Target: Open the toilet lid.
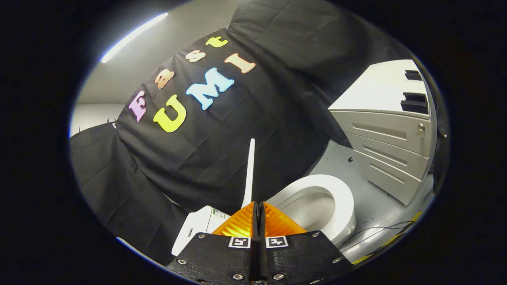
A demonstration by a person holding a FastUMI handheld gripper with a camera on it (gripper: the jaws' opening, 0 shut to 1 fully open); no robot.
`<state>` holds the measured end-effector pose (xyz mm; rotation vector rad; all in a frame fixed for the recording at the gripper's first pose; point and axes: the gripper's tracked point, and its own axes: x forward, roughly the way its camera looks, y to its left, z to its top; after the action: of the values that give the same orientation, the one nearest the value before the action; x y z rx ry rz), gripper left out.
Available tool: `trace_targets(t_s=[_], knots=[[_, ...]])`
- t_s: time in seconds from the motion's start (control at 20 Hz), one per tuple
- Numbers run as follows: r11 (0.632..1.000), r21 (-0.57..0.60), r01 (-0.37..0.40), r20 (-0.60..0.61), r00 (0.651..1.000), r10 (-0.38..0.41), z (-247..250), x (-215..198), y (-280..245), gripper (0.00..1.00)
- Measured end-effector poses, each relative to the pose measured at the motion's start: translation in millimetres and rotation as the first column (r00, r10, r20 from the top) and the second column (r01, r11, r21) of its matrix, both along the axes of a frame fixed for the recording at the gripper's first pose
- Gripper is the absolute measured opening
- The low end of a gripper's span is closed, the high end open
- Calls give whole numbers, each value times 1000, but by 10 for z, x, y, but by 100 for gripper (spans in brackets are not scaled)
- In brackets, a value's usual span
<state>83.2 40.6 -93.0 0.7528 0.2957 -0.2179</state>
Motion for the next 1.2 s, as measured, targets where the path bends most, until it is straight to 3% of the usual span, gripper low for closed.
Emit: trace_targets(t_s=[0.4, 0.8, 1.2], knots=[[979, -191, -69, 13, 997, 72, 447, 147, 423, 0], [944, -306, -123, 51, 988, 146, 870, 294, 989, 0], [885, -433, -169, 81, 971, 225, 1151, 411, 1549, 0]])
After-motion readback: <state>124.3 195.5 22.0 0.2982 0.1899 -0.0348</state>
